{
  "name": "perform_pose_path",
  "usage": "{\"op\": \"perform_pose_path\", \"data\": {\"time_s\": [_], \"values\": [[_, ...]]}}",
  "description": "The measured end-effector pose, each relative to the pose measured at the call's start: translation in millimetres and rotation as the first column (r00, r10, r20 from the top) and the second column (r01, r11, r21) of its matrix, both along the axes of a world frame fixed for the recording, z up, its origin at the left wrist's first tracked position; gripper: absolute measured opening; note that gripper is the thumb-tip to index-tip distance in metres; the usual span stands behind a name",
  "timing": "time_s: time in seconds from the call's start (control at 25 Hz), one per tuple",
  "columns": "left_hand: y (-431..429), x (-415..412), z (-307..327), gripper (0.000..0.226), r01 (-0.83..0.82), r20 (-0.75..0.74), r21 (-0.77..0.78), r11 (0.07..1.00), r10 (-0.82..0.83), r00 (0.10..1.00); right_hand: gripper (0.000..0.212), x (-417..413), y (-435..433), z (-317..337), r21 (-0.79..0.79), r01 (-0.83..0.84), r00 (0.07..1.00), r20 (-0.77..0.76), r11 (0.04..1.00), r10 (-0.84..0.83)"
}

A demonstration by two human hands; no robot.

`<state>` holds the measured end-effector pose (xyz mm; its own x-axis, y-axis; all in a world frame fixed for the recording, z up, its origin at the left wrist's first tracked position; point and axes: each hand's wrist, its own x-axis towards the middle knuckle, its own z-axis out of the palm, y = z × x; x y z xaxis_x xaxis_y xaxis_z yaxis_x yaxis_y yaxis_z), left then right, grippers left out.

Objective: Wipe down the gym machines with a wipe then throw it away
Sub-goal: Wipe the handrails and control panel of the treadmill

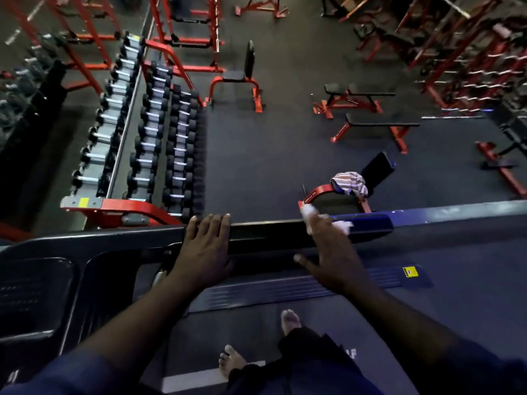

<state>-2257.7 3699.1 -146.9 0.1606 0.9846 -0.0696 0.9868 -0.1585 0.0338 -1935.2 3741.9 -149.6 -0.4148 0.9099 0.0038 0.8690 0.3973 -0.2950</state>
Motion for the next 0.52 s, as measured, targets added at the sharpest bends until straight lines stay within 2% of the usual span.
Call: {"op": "perform_pose_path", "data": {"time_s": [0.04,0.08,0.12,0.16,0.24,0.32,0.36,0.44,0.52], "values": [[-1.2,4.4,-0.4,0.112,-0.002,-0.003,-0.005,1.0,0.002,1.0,0.103,4.2,4.8,-5.8,0.014,0.185,0.982,-0.022,0.983,-0.185],[-1.8,9.1,0.4,0.114,-0.005,-0.005,-0.014,1.0,0.005,1.0,0.101,-3.2,7.9,-10.1,0.029,0.297,0.954,-0.046,0.954,-0.295],[-1.5,13.8,1.1,0.117,-0.01,-0.009,-0.022,1.0,0.01,1.0,0.102,-18.1,6.5,-14.4,0.022,0.313,0.947,-0.082,0.949,-0.311],[-0.6,19.1,1.8,0.118,-0.017,-0.014,-0.035,0.999,0.017,1.0,0.104,-34.7,0.3,-15.8,-0.008,0.252,0.962,-0.107,0.968,-0.251],[5.0,33.2,1.9,0.118,-0.027,-0.028,-0.057,0.998,0.026,0.999,0.107,-50.8,-18.8,-9.5,-0.055,-0.001,0.994,-0.106,0.999,-0.005],[10.8,47.6,1.4,0.116,-0.032,-0.016,-0.077,0.996,0.031,0.999,0.103,-25.2,-20.6,0.5,-0.029,-0.204,0.977,-0.071,0.979,0.202],[15.0,60.0,2.1,0.115,-0.031,0.002,-0.083,0.996,0.031,1.0,0.102,1.8,-15.0,-0.8,0.007,-0.236,0.97,-0.062,0.972,0.236],[23.9,88.2,3.3,0.112,-0.03,0.051,-0.077,0.997,0.034,0.998,0.101,61.5,3.1,-5.5,0.01,-0.118,0.991,-0.058,0.993,0.119],[31.1,119.3,5.1,0.108,-0.058,0.092,-0.062,0.996,0.063,0.994,0.096,104.7,21.1,-9.8,-0.007,0.159,0.983,-0.089,0.987,-0.159]]}}
